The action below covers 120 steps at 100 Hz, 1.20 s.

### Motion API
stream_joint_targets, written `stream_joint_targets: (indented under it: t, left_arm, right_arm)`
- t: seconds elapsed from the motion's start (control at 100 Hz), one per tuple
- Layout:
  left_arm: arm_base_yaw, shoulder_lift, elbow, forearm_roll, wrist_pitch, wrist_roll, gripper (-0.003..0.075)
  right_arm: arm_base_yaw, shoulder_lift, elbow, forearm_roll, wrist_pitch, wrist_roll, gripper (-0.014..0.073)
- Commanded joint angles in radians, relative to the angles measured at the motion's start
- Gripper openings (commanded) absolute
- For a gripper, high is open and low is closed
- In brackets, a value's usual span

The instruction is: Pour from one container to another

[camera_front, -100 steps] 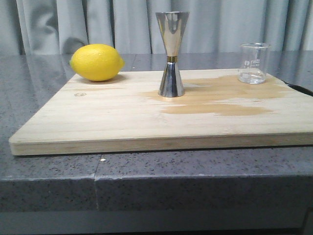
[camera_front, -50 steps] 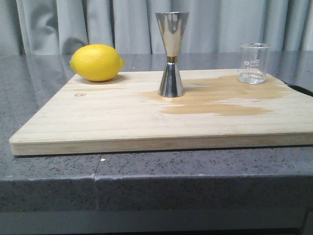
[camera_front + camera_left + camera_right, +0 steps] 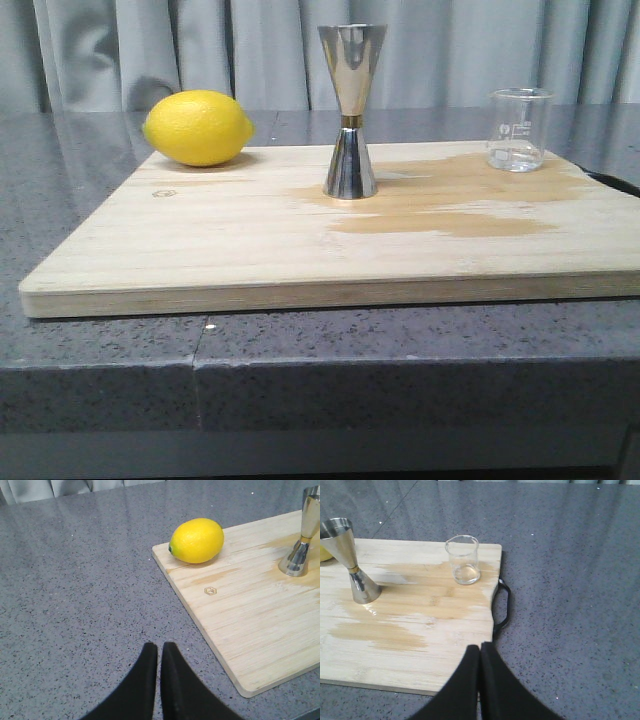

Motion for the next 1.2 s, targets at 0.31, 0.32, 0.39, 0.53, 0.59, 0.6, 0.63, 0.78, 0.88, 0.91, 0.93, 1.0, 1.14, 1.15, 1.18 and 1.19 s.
stream_joint_targets:
  t: [0.31, 0.32, 0.39, 0.53, 0.59, 0.6, 0.63, 0.78, 0.88, 0.91, 0.93, 1.0, 1.14, 1.15, 1.18, 1.19]
  left_arm:
    - [0.001, 0.003, -0.026, 0.001, -0.076, -0.011, -0.0019]
    - [0.001, 0.003, -0.026, 0.001, -0.076, -0.011, -0.0019]
    - [0.001, 0.001, -0.020, 0.001, -0.080, -0.011, -0.0019]
    - [0.080, -0.086, 0.065, -0.011, -0.142, -0.011, -0.0019]
    - [0.129, -0.148, 0.131, -0.013, -0.195, -0.011, -0.0019]
    - [0.141, -0.156, 0.150, -0.018, -0.211, -0.011, -0.0019]
    - [0.164, -0.187, 0.189, -0.021, -0.246, -0.011, -0.0019]
    - [0.245, -0.360, 0.408, -0.045, -0.436, -0.011, -0.0019]
    - [0.273, -0.439, 0.535, -0.086, -0.543, -0.011, -0.0019]
    - [0.277, -0.454, 0.561, -0.090, -0.569, -0.011, -0.0019]
    - [0.277, -0.464, 0.579, -0.090, -0.584, -0.011, -0.0019]
    - [0.277, -0.491, 0.614, -0.090, -0.623, -0.011, -0.0019]
    - [0.275, -0.494, 0.611, -0.086, -0.618, -0.008, -0.0019]
    - [0.275, -0.494, 0.611, -0.086, -0.618, -0.008, -0.0019]
    - [0.275, -0.494, 0.611, -0.086, -0.618, -0.008, -0.0019]
    - [0.275, -0.494, 0.611, -0.086, -0.618, -0.008, -0.0019]
  right_arm:
    - [-0.007, 0.005, -0.024, -0.018, -0.072, -0.002, -0.0069]
    - [-0.007, 0.005, -0.024, -0.018, -0.072, -0.002, -0.0069]
    - [-0.007, 0.005, -0.024, -0.018, -0.072, -0.002, -0.0069]
    - [-0.007, 0.005, -0.024, -0.018, -0.072, -0.002, -0.0069]
    - [-0.007, 0.005, -0.024, -0.018, -0.072, -0.002, -0.0069]
    - [-0.007, 0.005, -0.024, -0.018, -0.072, -0.002, -0.0069]
    - [-0.007, 0.005, -0.024, -0.018, -0.072, -0.002, -0.0069]
    - [-0.007, 0.005, -0.024, -0.018, -0.072, -0.002, -0.0069]
    - [-0.007, 0.005, -0.024, -0.018, -0.072, -0.002, -0.0069]
    - [-0.007, 0.005, -0.024, -0.018, -0.072, -0.002, -0.0069]
    - [-0.007, 0.005, -0.024, -0.018, -0.072, -0.002, -0.0069]
    - [-0.007, 0.005, -0.024, -0.018, -0.072, -0.002, -0.0069]
    - [-0.007, 0.005, -0.024, -0.018, -0.072, -0.002, -0.0069]
    - [-0.007, 0.005, -0.024, -0.018, -0.072, -0.002, -0.0069]
    - [-0.007, 0.005, -0.024, -0.018, -0.072, -0.002, -0.0069]
    - [-0.007, 0.005, -0.024, -0.018, -0.072, -0.002, -0.0069]
